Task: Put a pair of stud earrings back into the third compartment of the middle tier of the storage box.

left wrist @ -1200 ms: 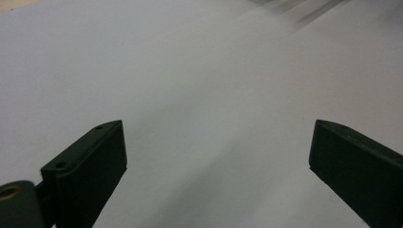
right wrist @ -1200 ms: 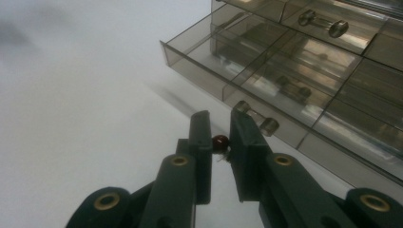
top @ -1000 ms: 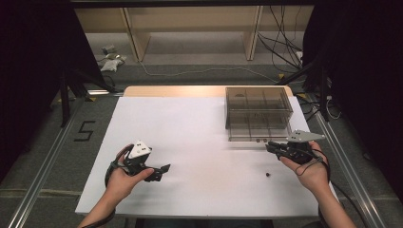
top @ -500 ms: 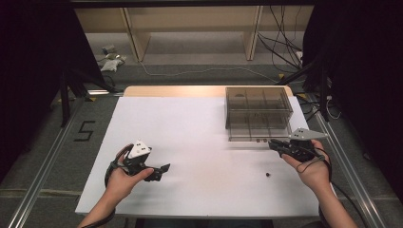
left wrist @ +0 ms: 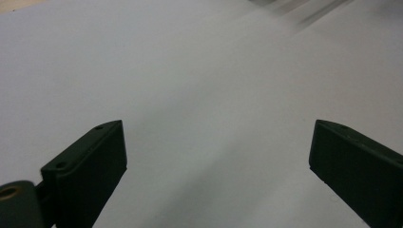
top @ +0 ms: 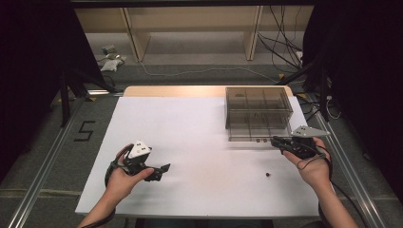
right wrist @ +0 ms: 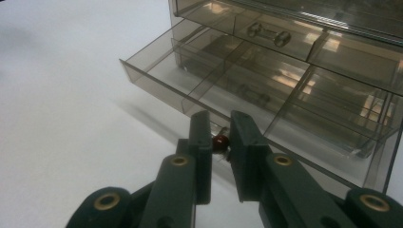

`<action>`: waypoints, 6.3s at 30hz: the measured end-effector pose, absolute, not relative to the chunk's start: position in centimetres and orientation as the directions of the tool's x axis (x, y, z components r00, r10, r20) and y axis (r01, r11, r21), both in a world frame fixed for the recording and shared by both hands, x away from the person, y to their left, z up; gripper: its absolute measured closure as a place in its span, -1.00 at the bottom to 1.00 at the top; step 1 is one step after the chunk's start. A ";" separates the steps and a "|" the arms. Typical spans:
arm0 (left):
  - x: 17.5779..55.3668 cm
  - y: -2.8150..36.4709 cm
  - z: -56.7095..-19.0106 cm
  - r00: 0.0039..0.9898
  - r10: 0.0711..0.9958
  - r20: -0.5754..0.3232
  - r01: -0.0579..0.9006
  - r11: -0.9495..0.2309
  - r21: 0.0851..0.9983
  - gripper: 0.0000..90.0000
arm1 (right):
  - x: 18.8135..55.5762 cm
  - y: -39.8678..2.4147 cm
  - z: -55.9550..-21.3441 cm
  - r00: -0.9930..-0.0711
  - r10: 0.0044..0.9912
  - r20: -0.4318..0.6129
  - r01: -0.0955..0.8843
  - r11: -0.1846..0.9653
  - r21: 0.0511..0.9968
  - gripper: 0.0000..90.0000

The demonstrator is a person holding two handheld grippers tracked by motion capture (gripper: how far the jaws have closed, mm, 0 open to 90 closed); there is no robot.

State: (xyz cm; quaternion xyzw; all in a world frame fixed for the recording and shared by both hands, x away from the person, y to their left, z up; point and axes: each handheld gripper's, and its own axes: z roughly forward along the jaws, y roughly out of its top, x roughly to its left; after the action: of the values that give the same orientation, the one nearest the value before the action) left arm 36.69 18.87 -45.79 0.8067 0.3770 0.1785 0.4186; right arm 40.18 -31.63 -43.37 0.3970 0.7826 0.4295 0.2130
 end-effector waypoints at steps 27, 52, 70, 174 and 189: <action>36.7 18.8 -45.8 0.650 0.759 -0.031 0.461 -0.362 0.811 -0.88 | 41.6 -31.6 -43.2 -0.562 0.827 0.017 0.435 0.278 0.856 0.78; 36.7 18.9 -45.8 0.649 0.760 -0.030 0.461 -0.362 0.810 -0.88 | 42.6 -31.9 -43.3 -0.526 0.850 0.027 0.449 0.250 0.858 0.78; 36.8 19.0 -45.8 0.648 0.761 -0.032 0.463 -0.360 0.810 -0.88 | 43.2 -32.1 -43.3 -0.510 0.860 0.034 0.453 0.234 0.860 0.78; 36.7 19.0 -45.8 0.648 0.761 -0.032 0.463 -0.360 0.810 -0.88 | 46.8 -33.6 -45.3 -0.394 0.919 0.000 0.564 0.242 0.790 0.77; 36.7 19.0 -45.8 0.648 0.761 -0.032 0.463 -0.360 0.810 -0.88 | 46.7 -33.7 -45.5 -0.392 0.920 -0.002 0.565 0.242 0.789 0.76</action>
State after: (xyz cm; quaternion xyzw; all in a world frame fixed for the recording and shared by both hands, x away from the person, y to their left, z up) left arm 36.74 18.98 -45.80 0.8053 0.3801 0.1776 0.4190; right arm 46.71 -33.67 -45.48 0.4951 0.7498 0.3657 0.2426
